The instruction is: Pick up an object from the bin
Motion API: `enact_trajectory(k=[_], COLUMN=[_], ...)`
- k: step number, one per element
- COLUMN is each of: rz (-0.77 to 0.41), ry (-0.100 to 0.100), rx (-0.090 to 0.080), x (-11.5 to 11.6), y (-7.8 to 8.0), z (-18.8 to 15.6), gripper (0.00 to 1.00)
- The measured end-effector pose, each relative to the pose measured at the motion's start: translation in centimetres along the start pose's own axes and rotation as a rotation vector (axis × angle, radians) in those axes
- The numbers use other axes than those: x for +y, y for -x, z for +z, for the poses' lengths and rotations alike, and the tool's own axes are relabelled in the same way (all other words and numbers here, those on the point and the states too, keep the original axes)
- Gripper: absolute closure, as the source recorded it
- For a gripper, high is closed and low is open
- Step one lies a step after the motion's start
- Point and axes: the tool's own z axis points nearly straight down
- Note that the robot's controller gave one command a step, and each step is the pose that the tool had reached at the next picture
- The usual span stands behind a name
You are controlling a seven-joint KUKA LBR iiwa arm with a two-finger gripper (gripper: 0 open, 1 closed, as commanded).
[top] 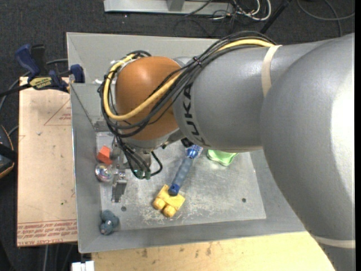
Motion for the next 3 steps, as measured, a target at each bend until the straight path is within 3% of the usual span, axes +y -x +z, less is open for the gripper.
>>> enact_trajectory(k=[1, 2, 3], rz=[-0.352, -0.470, -0.471], ry=[0.001, 0.002, 0.001], rx=[-0.014, -0.026, -0.014], x=[-0.82, 0.02, 0.01], y=[-4.53, -4.82, -5.14], z=[9.63, 9.66, 9.79], gripper=[0.00, 0.00, 1.00])
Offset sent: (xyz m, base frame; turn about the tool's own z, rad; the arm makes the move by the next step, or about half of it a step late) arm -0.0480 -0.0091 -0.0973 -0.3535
